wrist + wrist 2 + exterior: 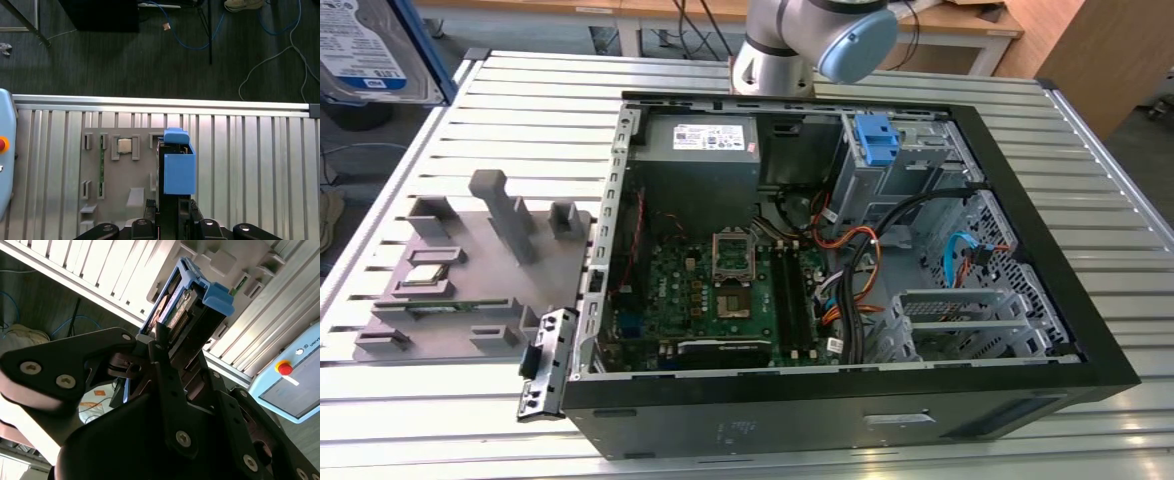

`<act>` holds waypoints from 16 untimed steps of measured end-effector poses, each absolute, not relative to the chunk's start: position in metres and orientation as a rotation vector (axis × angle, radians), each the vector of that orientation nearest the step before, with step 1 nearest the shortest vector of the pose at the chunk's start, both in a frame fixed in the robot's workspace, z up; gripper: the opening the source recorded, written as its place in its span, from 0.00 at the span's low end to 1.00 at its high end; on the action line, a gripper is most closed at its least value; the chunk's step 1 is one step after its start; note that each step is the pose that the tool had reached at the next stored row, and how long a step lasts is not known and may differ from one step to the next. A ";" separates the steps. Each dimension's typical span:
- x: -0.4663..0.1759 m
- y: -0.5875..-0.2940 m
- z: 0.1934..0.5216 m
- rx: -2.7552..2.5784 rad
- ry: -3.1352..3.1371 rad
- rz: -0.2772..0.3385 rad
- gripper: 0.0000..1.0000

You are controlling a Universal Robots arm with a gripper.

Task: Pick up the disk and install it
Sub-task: 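Pick up the disk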

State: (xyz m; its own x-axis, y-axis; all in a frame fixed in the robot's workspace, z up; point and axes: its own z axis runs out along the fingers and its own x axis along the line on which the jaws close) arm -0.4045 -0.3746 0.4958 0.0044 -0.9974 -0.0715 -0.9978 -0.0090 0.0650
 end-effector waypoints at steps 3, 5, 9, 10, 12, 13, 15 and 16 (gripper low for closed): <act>-0.401 -0.375 0.496 -2.223 2.208 0.152 0.35; -0.399 -0.375 0.496 -2.223 2.208 0.152 0.35; -0.394 -0.375 0.496 -2.223 2.208 0.152 0.35; -0.393 -0.375 0.496 -2.223 2.208 0.152 0.35; -0.390 -0.375 0.496 -2.223 2.208 0.152 0.35; -0.389 -0.375 0.496 -2.223 2.208 0.152 0.35; -0.387 -0.375 0.496 -2.223 2.208 0.152 0.35; -0.386 -0.375 0.496 -2.223 2.208 0.152 0.35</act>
State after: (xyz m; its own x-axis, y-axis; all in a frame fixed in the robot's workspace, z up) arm -0.3860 -0.3746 0.4958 0.0044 -0.9974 -0.0716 -0.9978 -0.0091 0.0650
